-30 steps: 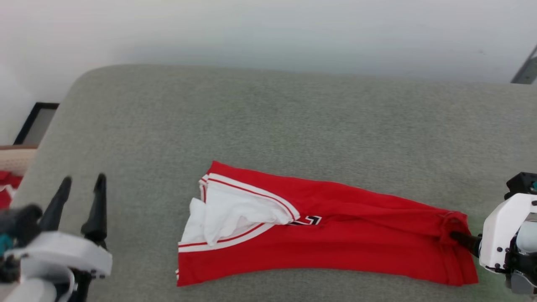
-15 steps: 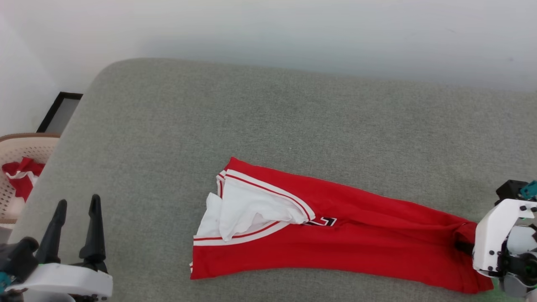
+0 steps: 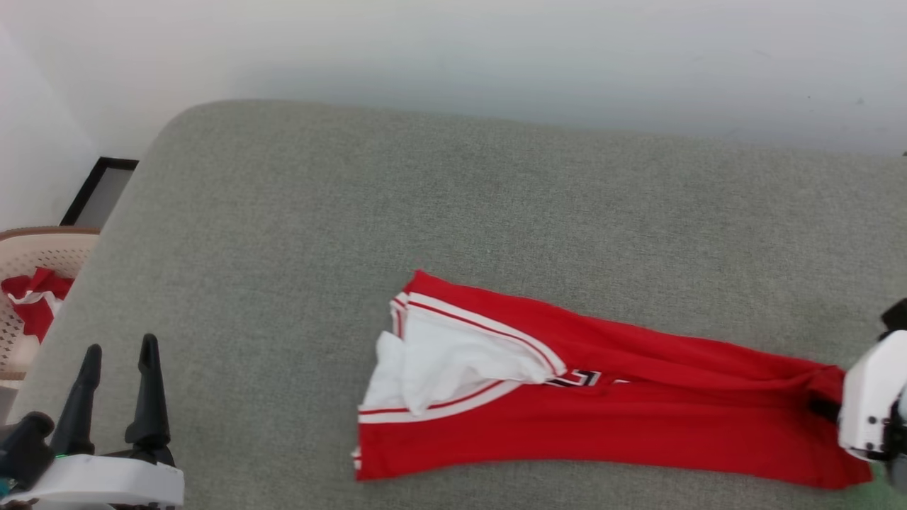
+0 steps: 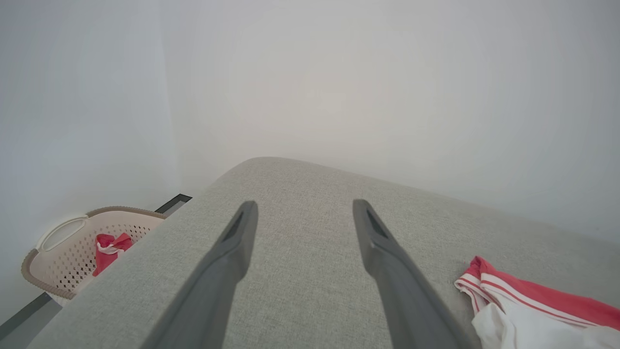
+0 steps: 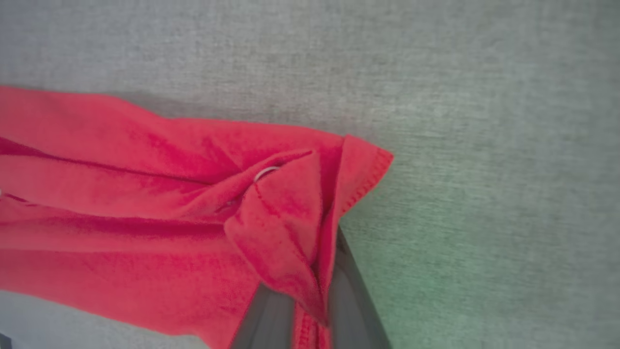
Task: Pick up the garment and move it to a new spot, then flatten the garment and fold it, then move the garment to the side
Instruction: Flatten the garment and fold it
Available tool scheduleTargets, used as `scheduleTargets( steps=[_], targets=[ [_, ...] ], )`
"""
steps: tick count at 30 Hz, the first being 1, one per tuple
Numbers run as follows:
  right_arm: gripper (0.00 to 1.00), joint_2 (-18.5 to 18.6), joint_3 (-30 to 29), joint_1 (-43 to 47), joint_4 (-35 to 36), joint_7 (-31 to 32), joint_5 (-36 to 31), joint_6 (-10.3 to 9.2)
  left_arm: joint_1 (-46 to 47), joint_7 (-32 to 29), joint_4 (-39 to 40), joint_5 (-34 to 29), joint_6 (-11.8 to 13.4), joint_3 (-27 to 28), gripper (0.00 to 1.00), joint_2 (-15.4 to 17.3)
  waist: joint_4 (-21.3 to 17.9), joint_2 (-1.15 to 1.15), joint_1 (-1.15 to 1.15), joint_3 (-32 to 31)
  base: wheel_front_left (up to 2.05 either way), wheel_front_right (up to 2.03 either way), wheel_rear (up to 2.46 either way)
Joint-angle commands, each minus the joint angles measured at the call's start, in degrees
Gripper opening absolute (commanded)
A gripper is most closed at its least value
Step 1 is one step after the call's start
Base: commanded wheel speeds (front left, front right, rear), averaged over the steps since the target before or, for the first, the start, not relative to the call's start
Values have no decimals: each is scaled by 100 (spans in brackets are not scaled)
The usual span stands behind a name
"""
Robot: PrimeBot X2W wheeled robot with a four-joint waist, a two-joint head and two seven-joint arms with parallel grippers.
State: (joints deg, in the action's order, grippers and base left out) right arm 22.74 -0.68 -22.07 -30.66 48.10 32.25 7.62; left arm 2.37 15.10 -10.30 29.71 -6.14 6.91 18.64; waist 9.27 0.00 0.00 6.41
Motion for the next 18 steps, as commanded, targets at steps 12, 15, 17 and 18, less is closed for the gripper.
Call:
scheduleTargets(
  steps=[12, 15, 17, 18],
  targets=[
    [0, 794, -508, -213, -466, -235, -375, -20, -64, 1, -81, -163, -131, 117, 100, -133, -162, 0, 0, -2, 0, 0, 0],
    [0, 864, -439, -248, -456, -196, -331, -20, -102, 1, -99, -125, -142, 131, 100, -142, -226, 0, 0, -39, 0, 0, 0],
    [0, 886, -322, -246, -333, -150, -247, -20, -112, 1, -87, -117, -134, 146, 100, -143, -264, 0, 0, -75, 0, 0, 0],
    [0, 868, -213, -209, -219, -97, -161, -19, -147, 1, -98, -123, -136, 151, 100, -138, -283, 0, 0, -101, 0, 0, 0]
  ],
)
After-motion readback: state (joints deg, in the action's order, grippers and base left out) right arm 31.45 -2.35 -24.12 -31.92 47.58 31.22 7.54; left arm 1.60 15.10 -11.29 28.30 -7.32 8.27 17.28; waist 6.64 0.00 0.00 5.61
